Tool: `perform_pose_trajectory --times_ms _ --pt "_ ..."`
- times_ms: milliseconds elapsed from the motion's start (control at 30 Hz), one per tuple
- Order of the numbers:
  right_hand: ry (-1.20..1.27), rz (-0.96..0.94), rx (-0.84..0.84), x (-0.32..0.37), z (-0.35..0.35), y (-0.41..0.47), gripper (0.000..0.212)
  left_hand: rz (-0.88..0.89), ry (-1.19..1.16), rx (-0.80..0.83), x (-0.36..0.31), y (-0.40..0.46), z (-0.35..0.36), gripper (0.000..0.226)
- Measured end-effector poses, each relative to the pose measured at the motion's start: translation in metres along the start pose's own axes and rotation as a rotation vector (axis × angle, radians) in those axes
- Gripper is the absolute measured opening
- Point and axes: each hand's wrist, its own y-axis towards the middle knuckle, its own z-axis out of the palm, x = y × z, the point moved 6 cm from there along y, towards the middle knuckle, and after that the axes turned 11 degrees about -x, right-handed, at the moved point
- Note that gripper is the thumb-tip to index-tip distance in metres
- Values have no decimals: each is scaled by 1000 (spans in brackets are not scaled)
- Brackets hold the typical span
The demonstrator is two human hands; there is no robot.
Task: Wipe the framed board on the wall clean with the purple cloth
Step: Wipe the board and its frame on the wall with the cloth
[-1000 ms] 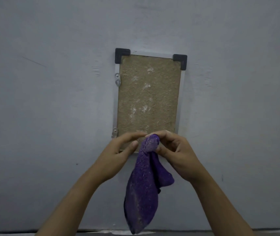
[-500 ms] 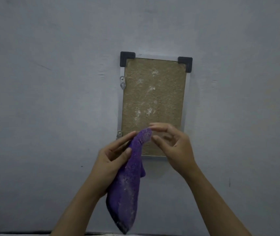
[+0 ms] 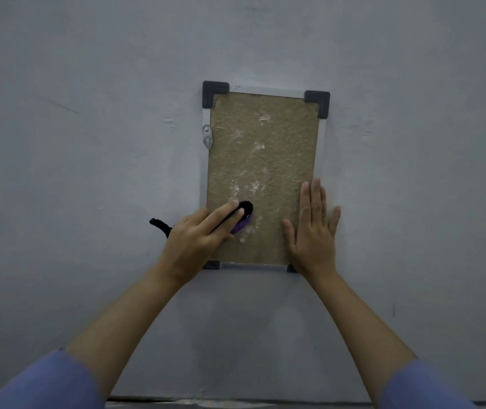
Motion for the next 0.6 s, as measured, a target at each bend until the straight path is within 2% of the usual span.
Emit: perform_pose_trajectory --times_ms 167,367,500,600 --pt "-37 -1 -19 -1 2 0 66 21 -60 7 -11 -4 7 36" --pt "-46 -9 -22 0 1 0 66 297 -65 120 -9 -17 1 33" --pt "-31 -6 -29 2 3 0 66 184 1 54 -2 -10 2 31" --pt "-35 4 -34 2 3 -1 65 107 -33 28 -6 -6 7 23"
